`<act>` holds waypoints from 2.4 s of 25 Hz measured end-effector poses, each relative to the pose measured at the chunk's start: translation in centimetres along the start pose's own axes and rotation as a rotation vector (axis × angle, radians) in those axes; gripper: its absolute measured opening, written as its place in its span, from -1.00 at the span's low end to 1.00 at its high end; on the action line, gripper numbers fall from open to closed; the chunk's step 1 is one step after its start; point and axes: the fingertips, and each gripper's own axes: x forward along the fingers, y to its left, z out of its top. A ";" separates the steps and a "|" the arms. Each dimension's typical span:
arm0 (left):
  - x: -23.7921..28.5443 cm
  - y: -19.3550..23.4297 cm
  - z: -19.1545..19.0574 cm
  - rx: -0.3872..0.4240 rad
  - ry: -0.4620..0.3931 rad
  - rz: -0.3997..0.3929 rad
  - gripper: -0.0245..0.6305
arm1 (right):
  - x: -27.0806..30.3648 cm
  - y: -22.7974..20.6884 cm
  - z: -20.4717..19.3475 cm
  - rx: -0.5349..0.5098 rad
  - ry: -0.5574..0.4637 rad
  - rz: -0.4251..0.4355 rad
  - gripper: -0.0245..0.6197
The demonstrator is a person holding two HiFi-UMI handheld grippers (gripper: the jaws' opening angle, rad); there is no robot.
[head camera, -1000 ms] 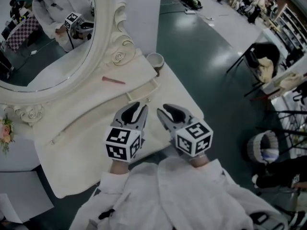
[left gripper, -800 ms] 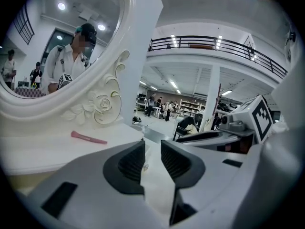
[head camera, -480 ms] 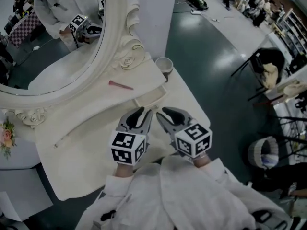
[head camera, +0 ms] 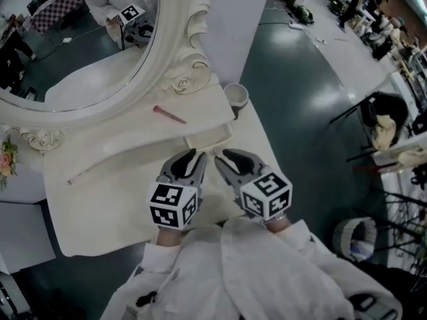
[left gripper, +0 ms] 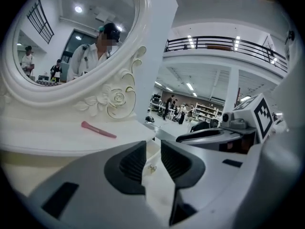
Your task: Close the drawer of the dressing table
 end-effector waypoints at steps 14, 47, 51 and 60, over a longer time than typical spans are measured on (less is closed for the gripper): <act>0.1 0.5 -3.5 -0.066 0.059 0.105 -0.64 | 0.1 -2.0 -2.3 0.019 0.062 0.076 -0.61; 2.5 2.5 -8.6 -0.065 0.170 0.209 -0.65 | 2.2 -6.3 -6.7 0.064 0.152 -0.046 -0.67; 2.9 3.0 -8.7 -0.092 0.165 0.217 -0.65 | 3.1 -6.8 -6.7 0.074 0.150 -0.063 -0.67; 3.6 3.7 -8.6 -0.116 0.161 0.225 -0.67 | 3.9 -8.0 -6.4 0.086 0.148 -0.081 -0.67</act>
